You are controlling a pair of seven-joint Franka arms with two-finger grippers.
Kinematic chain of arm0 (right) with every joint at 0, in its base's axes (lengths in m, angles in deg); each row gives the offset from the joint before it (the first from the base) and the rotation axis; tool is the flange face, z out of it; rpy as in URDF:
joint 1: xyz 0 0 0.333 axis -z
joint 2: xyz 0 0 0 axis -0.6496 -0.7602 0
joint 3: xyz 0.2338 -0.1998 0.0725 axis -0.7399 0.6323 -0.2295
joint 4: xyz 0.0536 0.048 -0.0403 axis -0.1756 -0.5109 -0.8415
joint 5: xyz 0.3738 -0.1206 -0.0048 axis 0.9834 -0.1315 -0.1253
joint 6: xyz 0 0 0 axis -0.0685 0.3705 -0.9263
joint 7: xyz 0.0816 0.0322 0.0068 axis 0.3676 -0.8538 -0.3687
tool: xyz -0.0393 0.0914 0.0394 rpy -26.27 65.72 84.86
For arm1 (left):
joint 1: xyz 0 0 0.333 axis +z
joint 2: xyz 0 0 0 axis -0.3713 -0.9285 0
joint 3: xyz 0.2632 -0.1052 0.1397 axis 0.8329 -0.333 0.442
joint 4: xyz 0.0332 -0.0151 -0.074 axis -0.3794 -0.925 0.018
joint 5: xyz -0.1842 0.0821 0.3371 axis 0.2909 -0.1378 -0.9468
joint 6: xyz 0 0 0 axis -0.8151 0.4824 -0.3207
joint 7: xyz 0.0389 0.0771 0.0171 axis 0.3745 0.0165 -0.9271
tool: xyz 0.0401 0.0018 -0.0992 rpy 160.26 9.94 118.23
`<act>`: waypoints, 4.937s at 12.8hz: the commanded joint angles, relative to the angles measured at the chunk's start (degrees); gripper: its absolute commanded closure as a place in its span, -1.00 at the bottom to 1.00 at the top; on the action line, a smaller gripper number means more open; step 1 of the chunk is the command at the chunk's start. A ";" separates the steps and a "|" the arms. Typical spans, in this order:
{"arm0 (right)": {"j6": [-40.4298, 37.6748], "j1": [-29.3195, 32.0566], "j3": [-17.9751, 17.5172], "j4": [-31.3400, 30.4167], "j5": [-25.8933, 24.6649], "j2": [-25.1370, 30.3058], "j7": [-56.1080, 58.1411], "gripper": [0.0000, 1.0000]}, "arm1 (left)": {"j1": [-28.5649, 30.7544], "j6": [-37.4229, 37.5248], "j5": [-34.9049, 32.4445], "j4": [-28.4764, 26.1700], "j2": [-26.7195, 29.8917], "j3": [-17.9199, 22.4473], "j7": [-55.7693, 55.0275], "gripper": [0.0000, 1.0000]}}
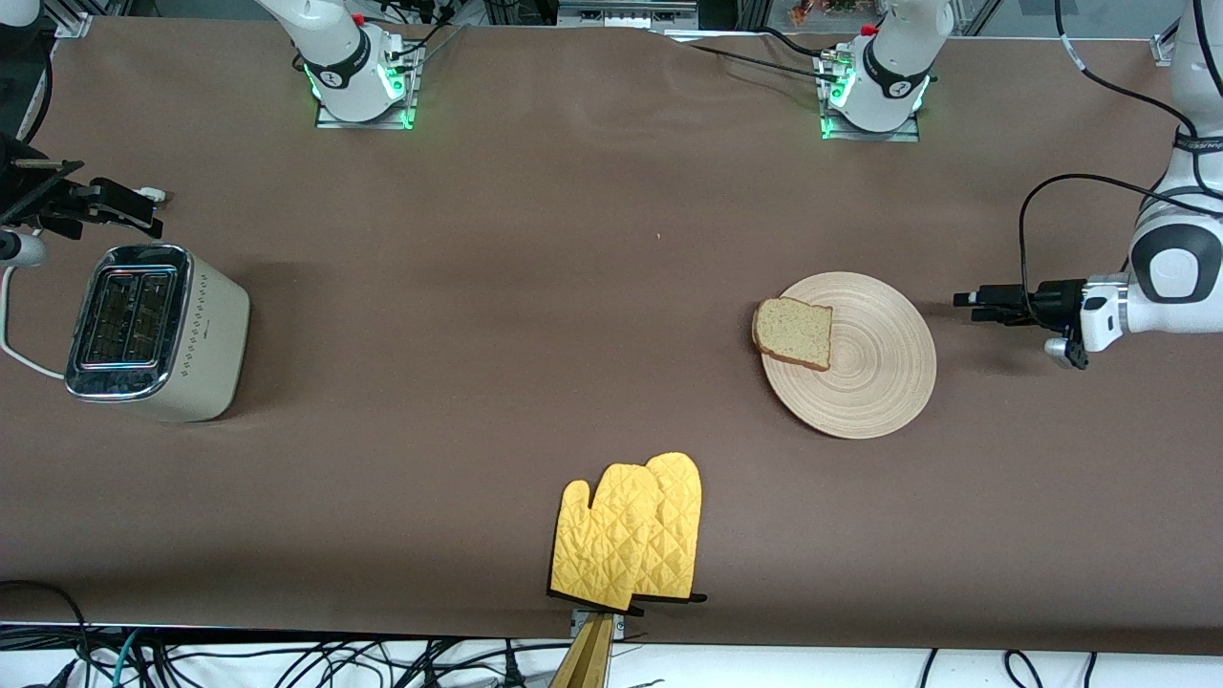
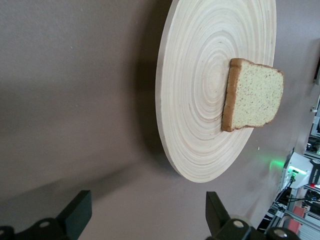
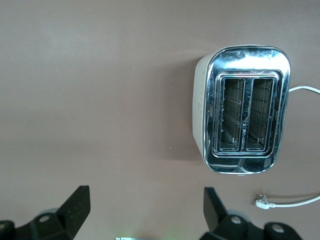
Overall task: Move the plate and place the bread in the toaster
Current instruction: 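Reach the left gripper to the rim of the wooden plate, then grip the plate rim and slide the plate toward the toaster, then withdraw the left gripper while the right gripper reaches the bread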
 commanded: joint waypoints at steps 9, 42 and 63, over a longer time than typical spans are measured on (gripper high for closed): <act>-1.27 -0.02 0.04 1.66 0.74 -0.56 0.54 -1.00 | -0.66 -3.07 12.16 1.47 -6.10 -6.48 6.71 -0.78; -1.18 0.42 0.31 1.75 0.12 -0.65 0.72 -1.00 | -33.77 -11.05 50.12 3.14 -5.13 -11.59 -12.11 1.00; -0.83 -4.58 -0.13 0.17 5.90 -4.41 2.84 -0.98 | -40.59 -21.89 58.24 3.60 -7.18 -9.04 -8.94 -1.00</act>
